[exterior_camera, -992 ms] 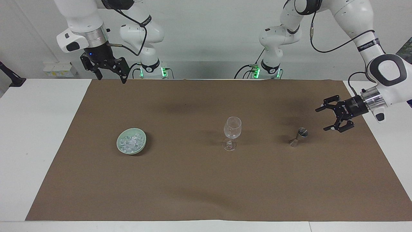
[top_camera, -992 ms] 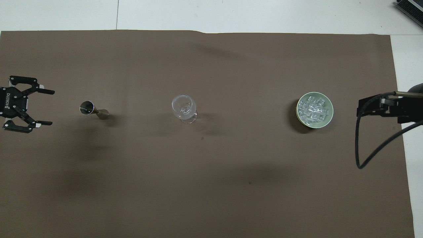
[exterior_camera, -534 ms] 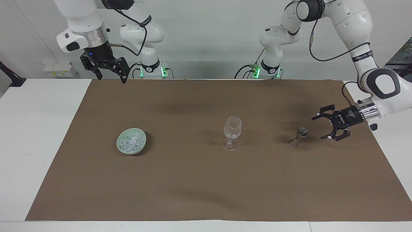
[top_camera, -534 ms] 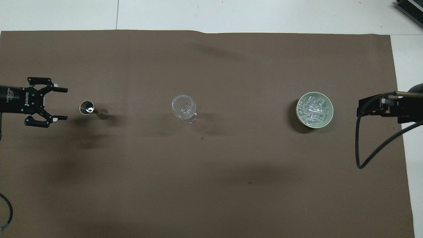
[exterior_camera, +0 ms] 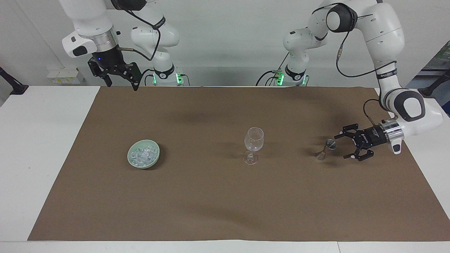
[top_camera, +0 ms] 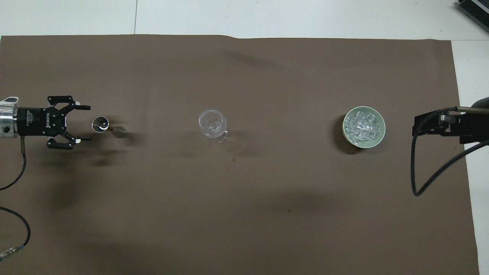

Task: Pour wine and add ice with both arms
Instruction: 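Close the left gripper around the small dark cup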

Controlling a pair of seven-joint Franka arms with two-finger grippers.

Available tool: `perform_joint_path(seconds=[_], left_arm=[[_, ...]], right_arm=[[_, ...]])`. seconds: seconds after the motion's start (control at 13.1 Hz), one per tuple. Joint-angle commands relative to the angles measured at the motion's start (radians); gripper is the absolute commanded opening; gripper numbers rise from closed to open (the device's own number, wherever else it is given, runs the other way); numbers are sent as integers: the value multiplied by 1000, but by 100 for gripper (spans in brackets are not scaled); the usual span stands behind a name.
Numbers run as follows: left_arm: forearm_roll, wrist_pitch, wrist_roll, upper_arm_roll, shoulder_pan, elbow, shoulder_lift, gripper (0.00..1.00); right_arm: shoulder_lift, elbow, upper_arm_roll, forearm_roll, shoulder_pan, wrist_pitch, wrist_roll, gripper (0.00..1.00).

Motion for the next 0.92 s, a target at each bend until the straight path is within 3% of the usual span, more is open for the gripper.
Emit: perform_joint_path(seconds=[0.0,0.38,0.84], left_arm=[[-33,13,67,2,-5,-28,2,100],[-74,18,188,2,-16,-68,14,100],[-133,44,206,2,-26,-94,37,100]], right_arm=[[-8,-4,0,16,-13,-12,-21,100],[-8,-4,0,16,-28,-14,-24,100],[-8,-4,0,16,-28,-14,-26,100]])
